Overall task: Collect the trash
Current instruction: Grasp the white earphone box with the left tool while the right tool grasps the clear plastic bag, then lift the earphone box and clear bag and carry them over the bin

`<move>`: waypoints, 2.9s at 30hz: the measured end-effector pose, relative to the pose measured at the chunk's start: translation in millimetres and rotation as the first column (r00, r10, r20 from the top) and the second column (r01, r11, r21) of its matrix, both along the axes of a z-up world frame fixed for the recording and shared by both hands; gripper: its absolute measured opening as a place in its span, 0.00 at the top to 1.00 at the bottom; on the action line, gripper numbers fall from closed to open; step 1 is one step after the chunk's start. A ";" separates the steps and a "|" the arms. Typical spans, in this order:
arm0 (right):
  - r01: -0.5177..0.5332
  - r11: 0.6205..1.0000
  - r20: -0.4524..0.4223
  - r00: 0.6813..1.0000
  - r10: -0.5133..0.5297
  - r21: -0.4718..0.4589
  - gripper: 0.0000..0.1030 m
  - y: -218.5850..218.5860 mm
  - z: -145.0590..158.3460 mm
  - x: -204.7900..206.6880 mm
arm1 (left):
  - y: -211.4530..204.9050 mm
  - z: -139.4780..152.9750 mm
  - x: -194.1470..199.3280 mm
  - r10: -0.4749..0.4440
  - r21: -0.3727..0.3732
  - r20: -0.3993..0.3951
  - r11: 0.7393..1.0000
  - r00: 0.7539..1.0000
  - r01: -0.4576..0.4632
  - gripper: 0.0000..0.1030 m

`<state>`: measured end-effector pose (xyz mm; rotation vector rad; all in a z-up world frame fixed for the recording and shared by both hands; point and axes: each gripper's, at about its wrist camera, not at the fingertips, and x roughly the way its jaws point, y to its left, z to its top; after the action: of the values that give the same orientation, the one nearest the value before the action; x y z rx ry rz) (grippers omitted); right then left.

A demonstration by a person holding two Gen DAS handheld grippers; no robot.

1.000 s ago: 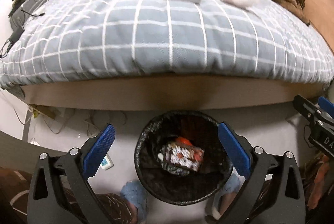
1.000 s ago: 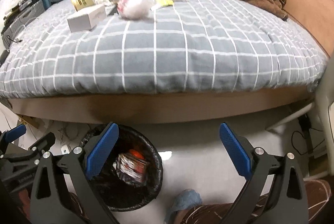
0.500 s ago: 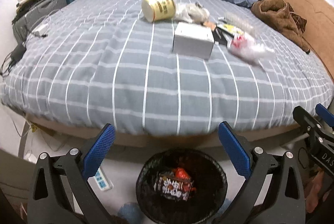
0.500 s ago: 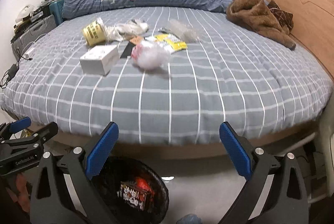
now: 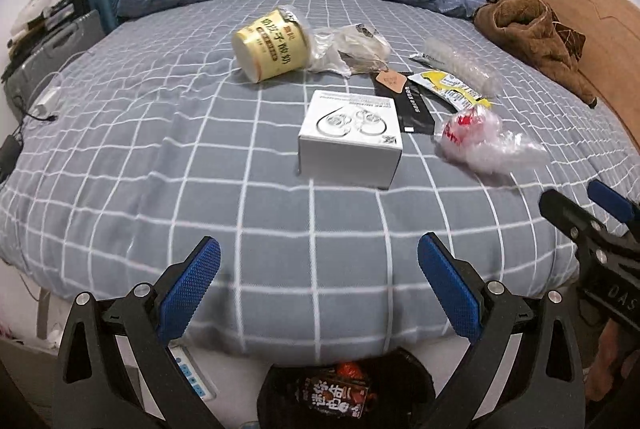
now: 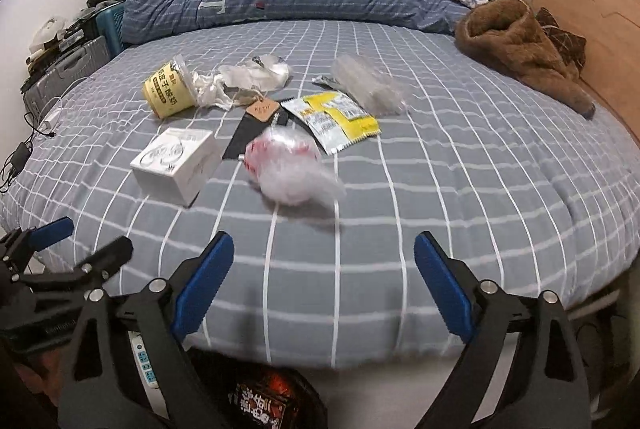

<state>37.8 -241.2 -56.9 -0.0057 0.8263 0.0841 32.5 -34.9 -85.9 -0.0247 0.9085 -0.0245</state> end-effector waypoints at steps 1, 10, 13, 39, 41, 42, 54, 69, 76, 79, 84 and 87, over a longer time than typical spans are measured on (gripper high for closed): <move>-0.006 1.000 0.002 1.000 0.006 0.002 0.18 1.0 1.0 7.6 | -0.6 -1.3 3.9 -0.002 -0.006 -0.003 1.000 1.000 0.002 0.06; -0.053 0.999 -0.012 0.999 0.053 0.012 0.26 9.3 -2.7 57.1 | -7.1 -10.8 37.8 -0.021 -0.004 -0.019 1.000 1.000 0.021 0.06; -0.074 0.997 -0.029 0.997 0.075 0.015 0.28 13.3 -6.5 67.7 | -7.6 -12.6 45.6 -0.028 -0.001 -0.021 1.000 0.999 0.028 0.06; -0.125 0.992 -0.091 0.988 0.127 0.021 0.52 27.9 -22.7 89.1 | -15.0 -22.0 78.3 -0.072 -0.014 -0.038 0.997 0.997 0.072 0.33; -0.122 0.992 -0.086 0.989 0.124 0.021 0.52 27.6 -20.9 88.4 | -14.8 -21.2 77.4 -0.070 -0.010 -0.036 0.998 0.997 0.070 0.33; -0.122 0.992 -0.084 0.989 0.123 0.021 0.52 27.4 -20.2 88.0 | -14.5 -20.6 77.0 -0.069 -0.009 -0.034 0.998 0.997 0.069 0.33; -0.129 0.992 -0.059 0.990 0.129 0.007 0.52 30.2 -12.2 83.1 | -8.3 -13.8 72.9 -0.053 0.005 -0.024 0.999 0.998 0.053 0.33; -0.116 0.993 -0.010 0.993 0.116 0.029 0.52 29.9 7.6 55.1 | 5.2 7.9 46.0 -0.025 -0.015 0.004 1.000 1.000 0.025 0.33; -0.111 0.993 0.001 0.994 0.111 0.024 0.52 30.3 12.6 31.5 | 7.8 17.1 25.2 -0.026 -0.023 0.017 0.999 1.000 0.026 0.33; -0.105 0.994 0.005 0.995 0.104 0.023 0.52 28.7 14.7 24.0 | 7.8 20.0 16.5 -0.029 -0.020 0.021 0.999 0.999 0.029 0.33; -0.088 0.996 0.008 0.996 0.088 0.026 0.52 26.2 16.8 11.1 | 10.6 22.0 3.2 -0.024 -0.025 0.019 0.999 1.000 0.024 0.33; -0.081 0.996 0.007 0.997 0.081 0.028 0.52 25.4 17.5 3.2 | 10.4 22.9 -4.5 -0.024 -0.028 0.016 0.999 1.000 0.024 0.33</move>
<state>41.0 -215.8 -39.3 -0.0128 0.8194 0.1717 27.9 -24.5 -63.0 -0.0394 0.8924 -0.0596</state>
